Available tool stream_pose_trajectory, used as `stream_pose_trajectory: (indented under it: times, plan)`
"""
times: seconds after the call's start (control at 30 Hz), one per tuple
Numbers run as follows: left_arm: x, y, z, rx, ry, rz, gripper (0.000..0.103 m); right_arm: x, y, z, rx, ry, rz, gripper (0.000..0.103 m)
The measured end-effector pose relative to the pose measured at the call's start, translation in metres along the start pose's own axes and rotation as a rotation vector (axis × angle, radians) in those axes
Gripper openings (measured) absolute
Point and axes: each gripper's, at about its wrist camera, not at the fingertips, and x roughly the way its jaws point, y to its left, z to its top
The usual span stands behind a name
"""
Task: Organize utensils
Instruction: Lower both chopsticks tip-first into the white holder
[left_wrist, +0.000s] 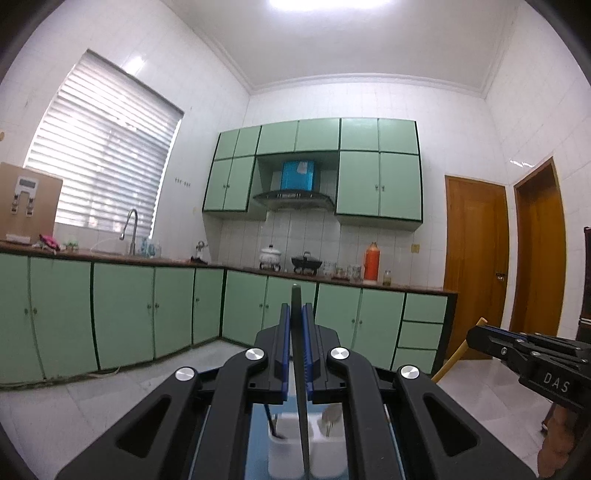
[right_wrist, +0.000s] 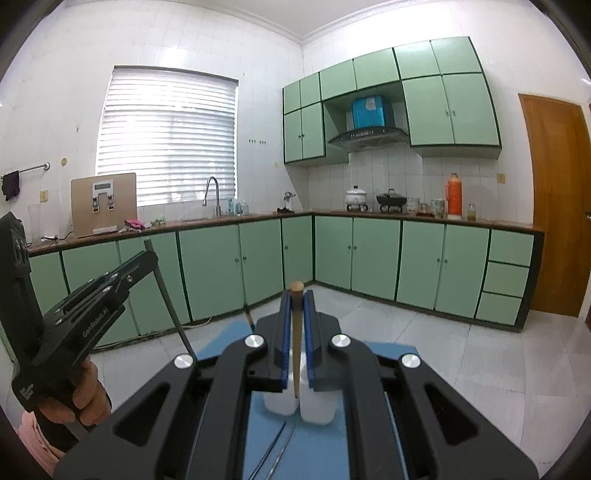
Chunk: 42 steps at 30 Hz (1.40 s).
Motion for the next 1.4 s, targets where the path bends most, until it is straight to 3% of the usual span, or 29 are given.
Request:
stream_pose_trajectory:
  times: [0.37,0.63,0.8,1.17,1.4]
  plan:
    - [0.079,-0.004,0.015,0.009,-0.051,0.010,0.006,0.070,-0.029,0.013,0.001,0.040,-0.030,0.006]
    - [0.143,-0.005,-0.019,0.040,-0.008,0.054,0.006,0.117,-0.041,-0.011,0.025,0.120,-0.012,0.006]
    - [0.174,-0.001,-0.049,0.039,0.068,0.072,0.006,0.141,-0.043,-0.027,0.040,0.172,-0.009,0.006]
    - [0.201,0.012,-0.098,0.038,0.183,0.095,0.007,0.172,-0.040,-0.058,0.062,0.244,0.009,0.006]
    - [0.200,0.014,-0.102,0.049,0.170,0.103,0.007,0.183,-0.036,-0.071,0.078,0.273,0.019,0.006]
